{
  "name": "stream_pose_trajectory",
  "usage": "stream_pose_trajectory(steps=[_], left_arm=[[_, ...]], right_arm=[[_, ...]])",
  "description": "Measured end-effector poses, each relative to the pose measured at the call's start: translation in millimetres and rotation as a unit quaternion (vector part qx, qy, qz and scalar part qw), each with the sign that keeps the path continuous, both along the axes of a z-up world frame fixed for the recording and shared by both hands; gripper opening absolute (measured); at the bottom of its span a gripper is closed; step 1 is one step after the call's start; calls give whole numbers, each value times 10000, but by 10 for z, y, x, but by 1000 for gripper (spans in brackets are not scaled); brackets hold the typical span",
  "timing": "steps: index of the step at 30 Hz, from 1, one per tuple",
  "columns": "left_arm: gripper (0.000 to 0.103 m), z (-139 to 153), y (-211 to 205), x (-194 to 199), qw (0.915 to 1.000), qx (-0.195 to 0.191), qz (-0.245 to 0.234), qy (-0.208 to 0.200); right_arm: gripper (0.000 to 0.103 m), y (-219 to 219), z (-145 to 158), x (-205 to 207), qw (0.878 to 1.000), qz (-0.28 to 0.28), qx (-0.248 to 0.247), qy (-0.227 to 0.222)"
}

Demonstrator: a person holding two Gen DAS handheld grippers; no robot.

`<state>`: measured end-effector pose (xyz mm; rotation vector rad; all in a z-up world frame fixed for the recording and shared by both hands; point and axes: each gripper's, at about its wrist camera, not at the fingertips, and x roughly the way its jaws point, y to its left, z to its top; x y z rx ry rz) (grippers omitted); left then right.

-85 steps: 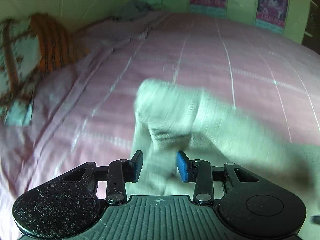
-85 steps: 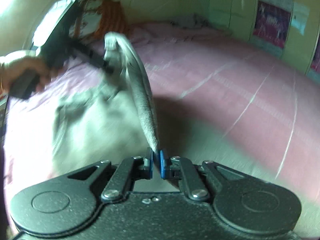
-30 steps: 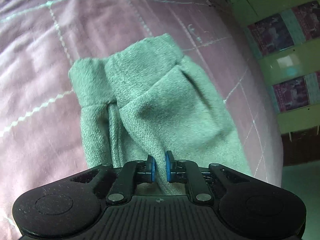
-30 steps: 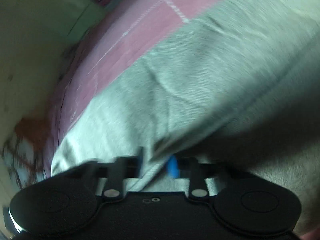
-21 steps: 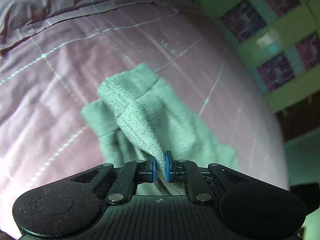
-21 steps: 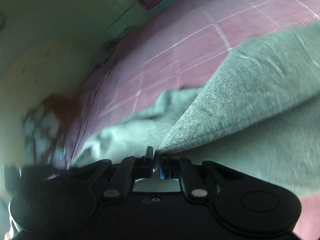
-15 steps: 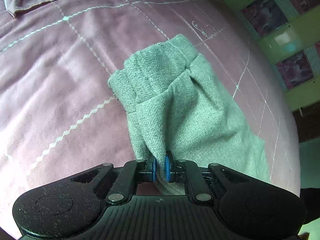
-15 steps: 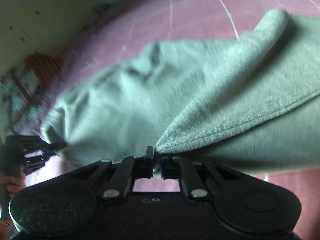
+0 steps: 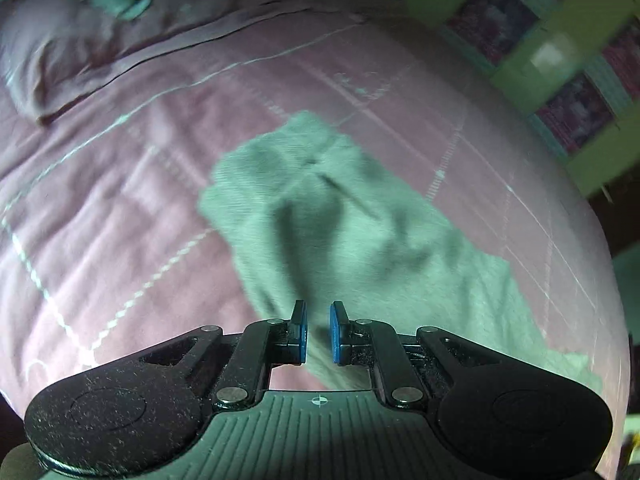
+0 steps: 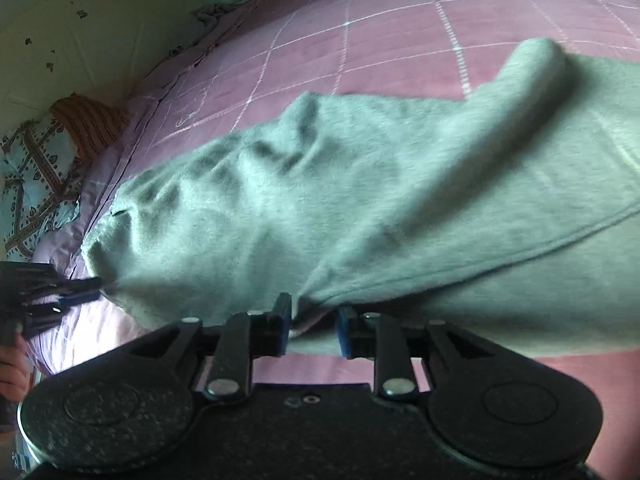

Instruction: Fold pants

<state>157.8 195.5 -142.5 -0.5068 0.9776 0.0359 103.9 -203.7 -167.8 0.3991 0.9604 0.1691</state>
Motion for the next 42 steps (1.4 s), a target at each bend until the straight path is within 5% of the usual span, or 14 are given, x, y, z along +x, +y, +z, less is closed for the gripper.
stream_pose_trajectory(steps=[3, 9, 15, 21, 26, 34, 36, 40, 42], left_arm=[[10, 31, -390, 30, 9988, 0, -485, 63], [10, -330, -1126, 30, 9936, -88, -1003, 521], [9, -469, -1120, 48, 9941, -231, -795, 703], [9, -446, -1212, 60, 9936, 36, -862, 731], [9, -451, -1287, 74, 9931, 221, -901, 717], [9, -451, -1283, 81, 9920, 262, -1032, 682], [9, -450, -1283, 75, 9919, 284, -1052, 658], [10, -427, -1314, 72, 9913, 375, -1080, 644], [10, -378, -1355, 67, 9909, 461, -1107, 615]], right_arm=[[35, -237, -31, -51, 9996, -294, 25, -1], [34, -949, -46, -187, 9919, -1240, 262, 4], [31, -1708, -95, -235, 9736, -2220, 529, -91], [24, -2129, -297, -38, 9475, -3003, 1058, -303], [7, -2215, -270, 21, 9485, -2978, 962, -482], [5, -1917, 528, -686, 9563, -2471, 267, -1540], [5, -1883, 443, -850, 9601, -2443, 222, -1344], [0, -1994, -140, -890, 9655, -2592, 28, -229], [0, -2022, -195, -846, 9666, -2552, 66, -217]])
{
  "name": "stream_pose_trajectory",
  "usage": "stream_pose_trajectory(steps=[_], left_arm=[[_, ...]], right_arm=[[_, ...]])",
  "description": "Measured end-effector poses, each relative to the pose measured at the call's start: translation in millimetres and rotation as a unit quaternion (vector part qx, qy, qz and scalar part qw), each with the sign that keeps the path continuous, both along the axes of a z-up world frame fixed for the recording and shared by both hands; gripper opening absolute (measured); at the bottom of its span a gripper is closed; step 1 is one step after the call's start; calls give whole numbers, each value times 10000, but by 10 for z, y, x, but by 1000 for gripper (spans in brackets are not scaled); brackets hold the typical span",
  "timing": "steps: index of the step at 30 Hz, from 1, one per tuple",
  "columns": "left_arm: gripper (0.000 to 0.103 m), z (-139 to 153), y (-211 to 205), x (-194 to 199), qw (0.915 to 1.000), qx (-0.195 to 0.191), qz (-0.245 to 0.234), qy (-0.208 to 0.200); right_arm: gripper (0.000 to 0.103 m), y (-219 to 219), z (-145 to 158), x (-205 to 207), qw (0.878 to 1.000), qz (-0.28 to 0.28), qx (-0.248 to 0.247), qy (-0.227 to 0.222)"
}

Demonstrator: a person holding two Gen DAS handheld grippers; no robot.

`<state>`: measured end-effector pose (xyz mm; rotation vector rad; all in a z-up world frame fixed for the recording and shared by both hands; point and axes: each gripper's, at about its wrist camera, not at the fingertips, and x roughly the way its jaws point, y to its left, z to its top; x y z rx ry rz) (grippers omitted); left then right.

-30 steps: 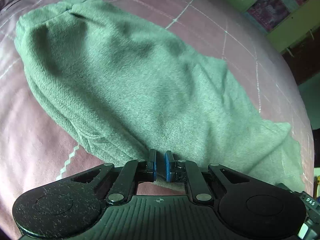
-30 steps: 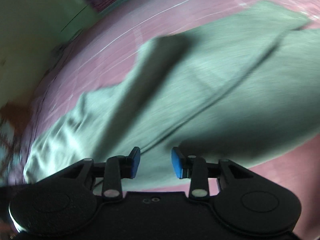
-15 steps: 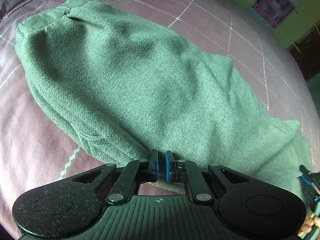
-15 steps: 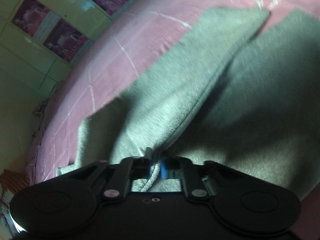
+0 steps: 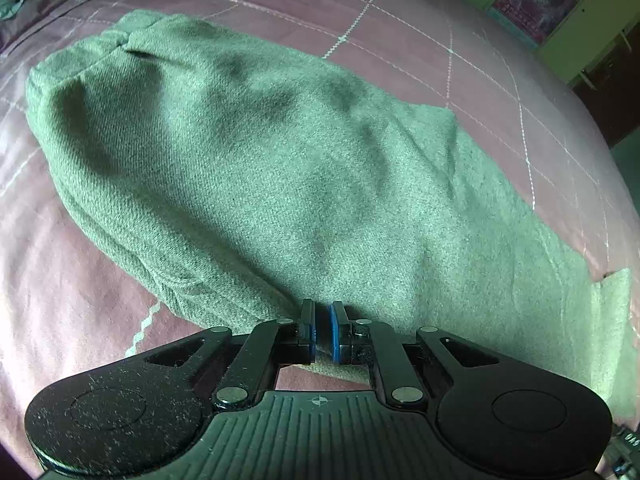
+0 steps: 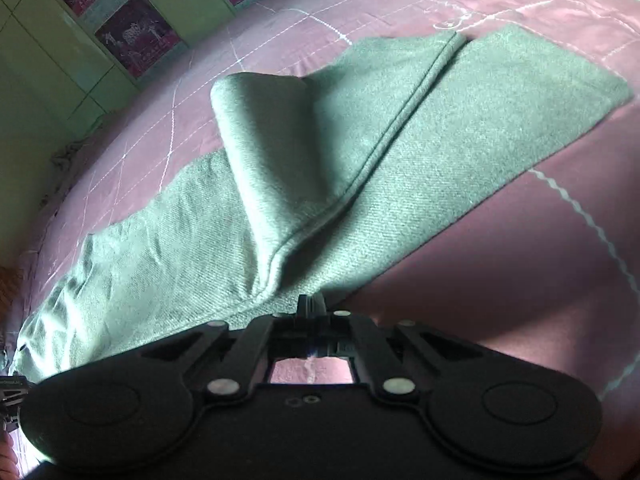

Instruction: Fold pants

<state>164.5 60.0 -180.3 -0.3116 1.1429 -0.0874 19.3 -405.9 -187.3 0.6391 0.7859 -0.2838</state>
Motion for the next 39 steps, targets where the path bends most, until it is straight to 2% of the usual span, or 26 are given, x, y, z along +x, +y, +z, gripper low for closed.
stream_pose_trajectory(steps=[1, 3, 6, 10, 13, 17, 21, 22, 23, 24, 26, 28, 29, 30, 31, 32, 33, 34, 36, 39], left_arm=[[10, 38, -28, -6, 10000, 69, 16, -26], [10, 107, -106, -11, 9999, 92, -17, -96], [10, 146, -293, -9, 9998, -49, -189, -106], [10, 93, -577, -57, 9990, -77, -442, -45], [10, 4, -661, -89, 9986, 70, -529, 6], [10, 8, -644, -83, 9988, 38, -486, 49], [10, -3, -670, -57, 9991, 54, -401, 86], [10, 1, -679, -63, 9991, 93, -411, 73], [10, 2, -690, -71, 9990, 134, -427, 57], [10, 3, -701, -74, 9988, 172, -447, 42], [10, 3, -715, -75, 9986, 223, -477, 22], [10, 0, -721, -68, 9984, 256, -495, 17], [10, 1, -722, -65, 9984, 266, -497, 18], [10, 4, -719, -64, 9984, 265, -491, 18], [10, 6, -714, -65, 9985, 260, -486, 17], [10, 4, -714, -61, 9985, 253, -490, 14], [10, 2, -710, -57, 9985, 239, -486, 12], [10, 2, -707, -57, 9986, 222, -474, 11], [10, -3, -699, -57, 9986, 216, -488, -2], [10, 6, -709, -71, 9982, 247, -545, -37]], right_arm=[[9, -4, 41, 23, 10000, 17, 37, -74], [19, -68, 129, -8, 9990, -43, 301, -317], [21, -168, 248, -34, 9987, -125, 273, -410], [29, -403, 219, -28, 9979, -365, 362, -398], [31, -651, 213, -19, 9949, -673, 518, -547], [31, -998, 116, 170, 9898, -1005, 792, -626], [26, -1277, -39, 453, 9836, -1184, 1126, -769], [20, -1324, -66, 512, 9825, -1205, 1160, -822], [16, -1352, -67, 565, 9825, -1214, 1111, -868], [8, -1357, -35, 599, 9825, -1194, 1061, -961], [7, -1334, 77, 638, 9823, -1085, 896, -1237], [7, -1313, 166, 703, 9850, -980, 605, -1283], [10, -1328, 179, 755, 9865, -965, 487, -1229], [23, -1345, 187, 802, 9875, -1015, 368, -1145], [25, -1393, 167, 847, 9876, -1044, 416, -1094], [23, -1452, 133, 899, 9876, -1039, 587, -1024], [12, -1484, 119, 924, 9881, -1034, 647, -935], [7, -1472, 163, 936, 9896, -1006, 498, -904], [6, -1375, 388, 832, 9891, -905, 50, -1164], [6, -1206, 787, 530, 9812, -877, -732, -1558]])
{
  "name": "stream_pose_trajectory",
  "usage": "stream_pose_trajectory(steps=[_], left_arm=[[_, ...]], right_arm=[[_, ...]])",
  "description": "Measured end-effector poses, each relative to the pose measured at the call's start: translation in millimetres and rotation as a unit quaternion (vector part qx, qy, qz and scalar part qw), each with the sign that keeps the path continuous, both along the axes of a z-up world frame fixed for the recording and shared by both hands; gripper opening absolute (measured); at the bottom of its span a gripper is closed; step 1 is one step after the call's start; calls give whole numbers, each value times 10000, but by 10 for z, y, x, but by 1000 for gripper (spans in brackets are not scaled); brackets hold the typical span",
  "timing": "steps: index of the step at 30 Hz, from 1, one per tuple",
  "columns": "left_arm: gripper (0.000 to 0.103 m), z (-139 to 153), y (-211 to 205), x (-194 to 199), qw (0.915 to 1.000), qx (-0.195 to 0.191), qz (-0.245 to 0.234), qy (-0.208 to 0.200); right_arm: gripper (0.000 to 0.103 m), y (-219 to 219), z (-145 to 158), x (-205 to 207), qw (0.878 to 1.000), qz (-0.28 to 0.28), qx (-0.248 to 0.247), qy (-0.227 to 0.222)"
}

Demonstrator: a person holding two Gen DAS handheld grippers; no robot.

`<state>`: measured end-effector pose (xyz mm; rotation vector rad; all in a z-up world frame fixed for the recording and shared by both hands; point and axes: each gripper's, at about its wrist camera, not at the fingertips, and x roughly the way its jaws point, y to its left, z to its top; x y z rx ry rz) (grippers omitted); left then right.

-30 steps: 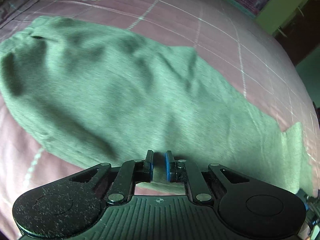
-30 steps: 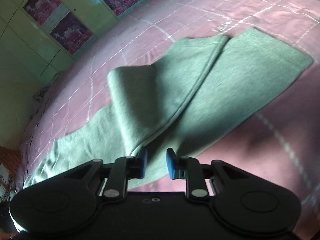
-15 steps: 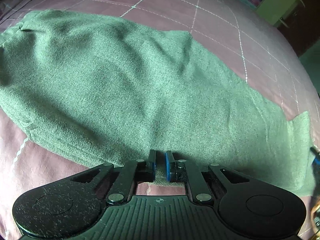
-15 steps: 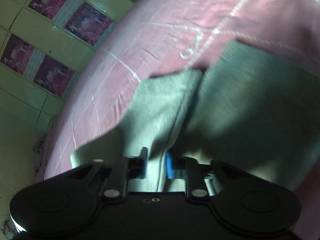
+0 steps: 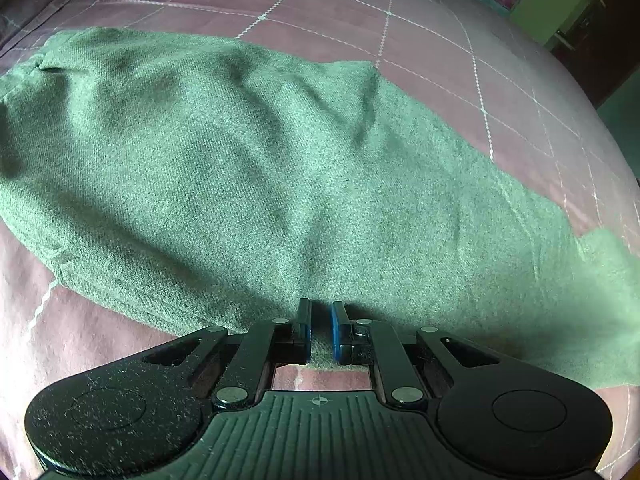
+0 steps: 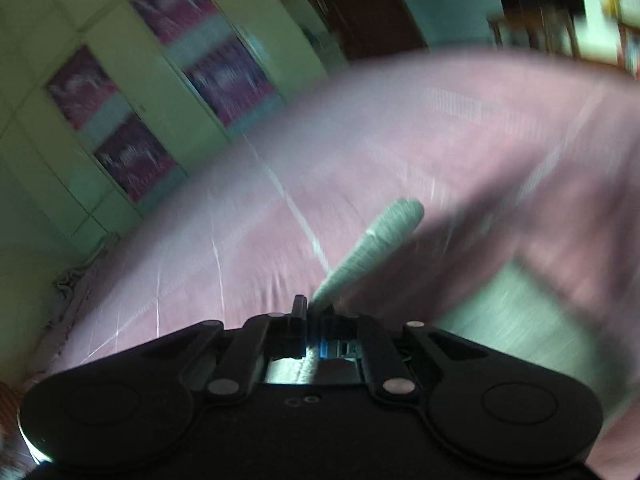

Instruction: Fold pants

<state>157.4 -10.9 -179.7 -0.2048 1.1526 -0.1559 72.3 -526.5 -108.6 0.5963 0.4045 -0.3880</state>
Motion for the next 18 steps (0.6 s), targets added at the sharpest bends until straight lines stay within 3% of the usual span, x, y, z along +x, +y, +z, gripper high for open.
stream_pose_trajectory(steps=[2, 4, 9, 11, 13, 18], left_arm=[[10, 4, 3, -10, 10000, 5, -45, -34], [10, 2, 13, -16, 10000, -8, -68, -58], [10, 9, 11, -29, 9999, 26, -124, -88], [10, 18, 1, -28, 9998, 63, -163, -94], [10, 16, -20, -33, 9996, 119, -228, -119], [10, 16, -63, -57, 9988, 283, -363, -171]], right_arm=[[6, 44, 129, -279, 9995, -79, -313, -65], [6, -3, 50, -522, 9995, -217, -205, 133], [6, -91, -633, -735, 9919, -415, 127, 1194], [8, -75, -697, -710, 9915, -410, 146, 1226], [24, -129, -663, -700, 9926, -464, 413, 1043], [20, -310, -676, -706, 9897, -686, 705, 1037]])
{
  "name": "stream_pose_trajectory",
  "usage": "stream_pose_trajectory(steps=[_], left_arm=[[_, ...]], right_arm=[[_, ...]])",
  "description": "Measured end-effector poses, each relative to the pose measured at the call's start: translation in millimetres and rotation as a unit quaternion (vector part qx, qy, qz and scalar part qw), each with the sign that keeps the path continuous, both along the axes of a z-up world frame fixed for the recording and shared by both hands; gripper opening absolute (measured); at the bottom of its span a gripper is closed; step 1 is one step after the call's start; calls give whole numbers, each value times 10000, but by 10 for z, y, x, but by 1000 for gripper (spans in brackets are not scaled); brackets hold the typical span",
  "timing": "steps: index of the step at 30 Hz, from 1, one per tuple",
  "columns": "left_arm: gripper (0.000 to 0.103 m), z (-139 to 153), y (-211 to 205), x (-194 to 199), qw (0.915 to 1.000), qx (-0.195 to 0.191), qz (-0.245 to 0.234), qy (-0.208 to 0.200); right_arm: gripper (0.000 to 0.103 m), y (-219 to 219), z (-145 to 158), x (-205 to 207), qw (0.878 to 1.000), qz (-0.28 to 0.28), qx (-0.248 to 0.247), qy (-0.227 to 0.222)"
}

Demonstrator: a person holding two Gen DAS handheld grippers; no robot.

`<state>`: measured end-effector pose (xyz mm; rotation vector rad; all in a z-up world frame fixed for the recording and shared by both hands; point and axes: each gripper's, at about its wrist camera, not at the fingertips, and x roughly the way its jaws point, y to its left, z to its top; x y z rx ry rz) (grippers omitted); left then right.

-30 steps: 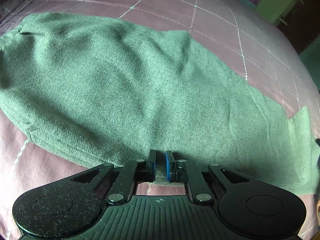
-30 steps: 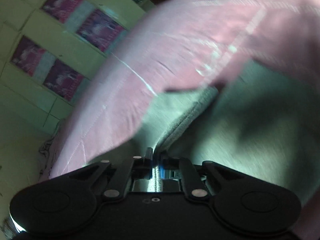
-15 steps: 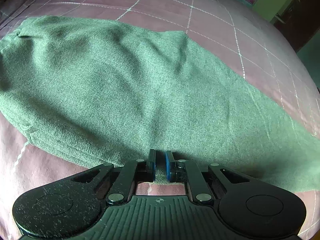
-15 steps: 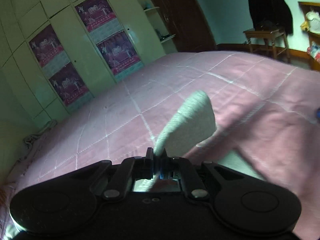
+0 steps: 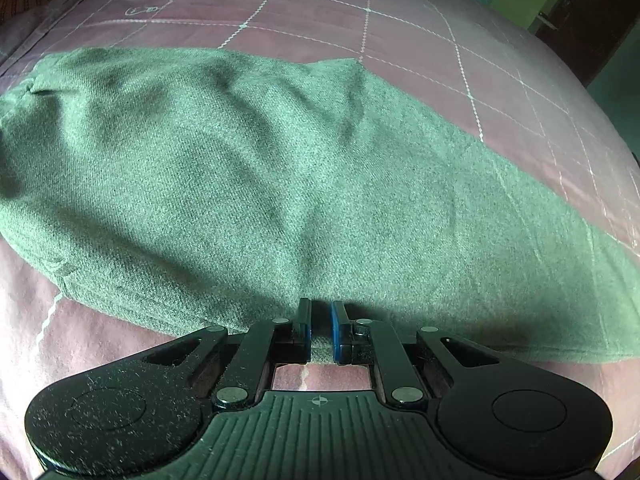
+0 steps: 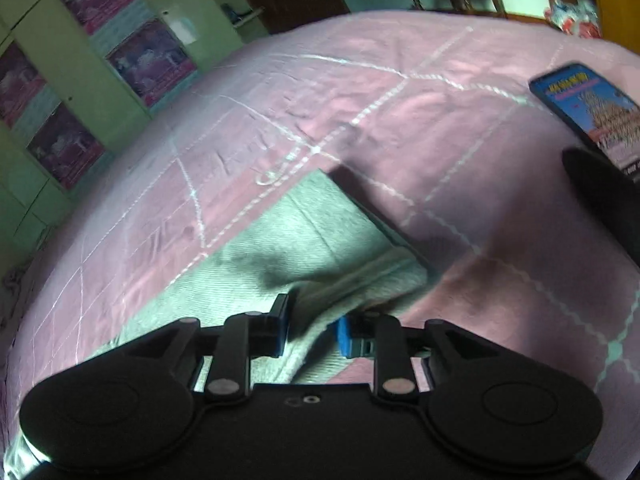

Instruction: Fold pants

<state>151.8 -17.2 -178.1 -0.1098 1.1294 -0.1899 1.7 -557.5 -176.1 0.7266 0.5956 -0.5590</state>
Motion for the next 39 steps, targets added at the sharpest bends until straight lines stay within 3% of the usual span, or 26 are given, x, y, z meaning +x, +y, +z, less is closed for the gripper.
stream_pose_trajectory(steps=[1, 4, 6, 7, 10, 12, 14, 17, 20, 23, 27, 29, 31, 32, 34, 39], left_arm=[[10, 2, -10, -5, 10000, 48, -49, -17], [10, 0, -16, -4, 9999, 108, -122, -35], [10, 6, -10, 1, 9999, 92, -105, -25], [10, 13, -1, -4, 9999, 81, -100, -31], [10, 56, -5, -39, 9998, 119, -134, -78], [10, 127, -37, -62, 9998, 101, -130, -121], [10, 203, -129, -77, 9995, -50, -219, -213], [10, 259, -444, -48, 9982, -129, -497, -307], [10, 251, -780, 7, 9967, -227, -691, -358], [10, 134, -1008, 21, 9960, -60, -849, -259], [10, -19, -946, -141, 9923, 228, -1117, -475], [10, -8, -853, -190, 9922, 206, -1129, -480], [10, 21, -773, -183, 9941, 146, -994, -403], [10, 48, -765, -175, 9949, 139, -920, -378], [10, 102, -824, -133, 9948, 190, -910, -406], [10, 180, -1136, 86, 9924, 213, -1059, -587]], right_arm=[[16, -3, 22, 18, 9998, 83, -151, 119], [13, 94, 287, 41, 9923, 174, -1224, 69], [13, 17, 196, 156, 9881, 218, -1342, 716], [19, -25, 129, 167, 9860, 235, -1337, 965], [34, -41, 162, 66, 9818, 22, -1574, 1062], [38, -73, 243, -14, 9773, -370, -1751, 1136], [37, -112, 386, -75, 9828, -399, -1618, 790], [37, 86, 514, 116, 9855, 234, -1614, 472], [35, 380, 451, 511, 9809, 1043, -1562, 513], [35, 640, 332, 832, 9755, 1592, -1408, 573], [34, 879, 117, 988, 9578, 2125, -1651, 1006], [31, 822, -23, 914, 9522, 2111, -1836, 1225], [27, 694, -16, 833, 9583, 1900, -1768, 1195], [27, 656, 25, 824, 9609, 1826, -1700, 1206], [38, 653, 145, 813, 9661, 1688, -1631, 1078], [36, 773, 224, 1071, 9622, 1917, -1692, 933]])
